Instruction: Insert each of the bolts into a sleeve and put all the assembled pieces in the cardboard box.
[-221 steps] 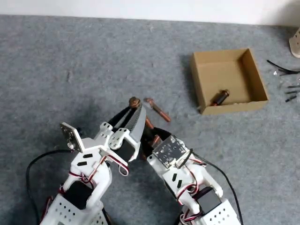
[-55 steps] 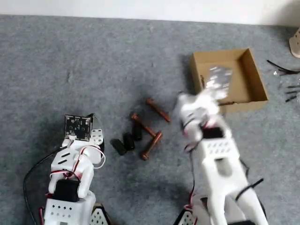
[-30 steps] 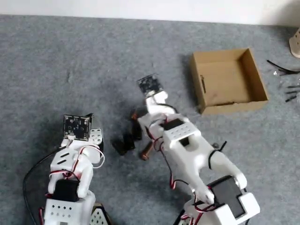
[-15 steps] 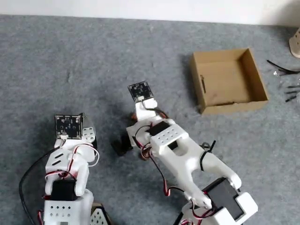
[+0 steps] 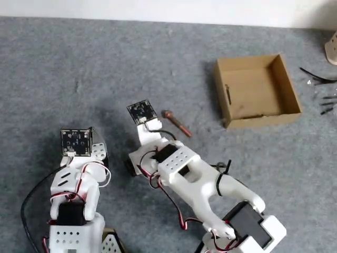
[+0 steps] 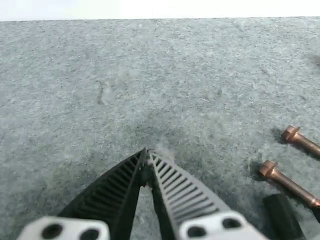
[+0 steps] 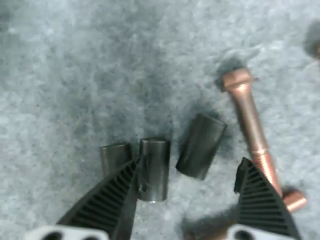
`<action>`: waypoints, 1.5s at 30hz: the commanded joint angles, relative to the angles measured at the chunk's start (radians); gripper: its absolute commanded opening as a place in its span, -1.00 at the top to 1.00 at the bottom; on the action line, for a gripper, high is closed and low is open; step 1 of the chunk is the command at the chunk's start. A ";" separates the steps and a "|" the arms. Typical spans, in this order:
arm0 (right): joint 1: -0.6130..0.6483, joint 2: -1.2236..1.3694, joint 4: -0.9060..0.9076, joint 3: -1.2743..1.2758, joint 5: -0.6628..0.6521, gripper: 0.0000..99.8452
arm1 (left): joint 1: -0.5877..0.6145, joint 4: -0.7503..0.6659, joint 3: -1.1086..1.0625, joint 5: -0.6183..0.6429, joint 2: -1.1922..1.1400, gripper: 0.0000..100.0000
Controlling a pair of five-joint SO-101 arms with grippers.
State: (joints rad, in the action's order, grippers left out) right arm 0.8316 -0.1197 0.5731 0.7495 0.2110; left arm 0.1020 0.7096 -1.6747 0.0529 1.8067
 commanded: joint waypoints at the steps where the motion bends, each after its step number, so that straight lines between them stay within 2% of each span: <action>1: 0.004 -0.002 0.004 -0.031 0.008 0.49 | 0.012 -0.025 0.018 -0.003 0.013 0.96; 6: 0.002 0.001 -0.024 -0.031 0.008 0.49 | 0.010 -0.025 0.018 -0.003 0.013 0.96; 12: -0.061 0.001 -0.087 -0.030 0.015 0.51 | 0.012 -0.025 0.016 -0.003 0.013 0.96; 18: -0.067 0.001 -0.088 -0.030 0.071 0.75 | 0.010 -0.025 0.016 -0.003 0.013 0.96; 26: -0.067 0.005 -0.085 -0.028 0.071 0.70 | 0.008 -0.025 0.013 -0.003 0.013 0.96; 31: -0.099 0.119 -0.081 -0.038 0.071 0.70 | 0.008 -0.025 0.012 -0.003 0.013 0.96; 36: -0.107 0.153 0.028 -0.122 0.071 0.71 | 0.008 -0.025 0.012 -0.003 0.013 0.96; 42: -0.110 0.157 0.041 -0.156 0.071 0.71 | 0.008 -0.025 0.012 -0.003 0.013 0.96; 45: -0.110 0.157 0.039 -0.156 0.066 0.82 | 0.008 -0.025 0.012 -0.003 0.013 0.96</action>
State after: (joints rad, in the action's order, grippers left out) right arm 0.7411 0.0384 0.6084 0.6268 0.2723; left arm 0.1020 0.7096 -1.6747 0.0529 1.8067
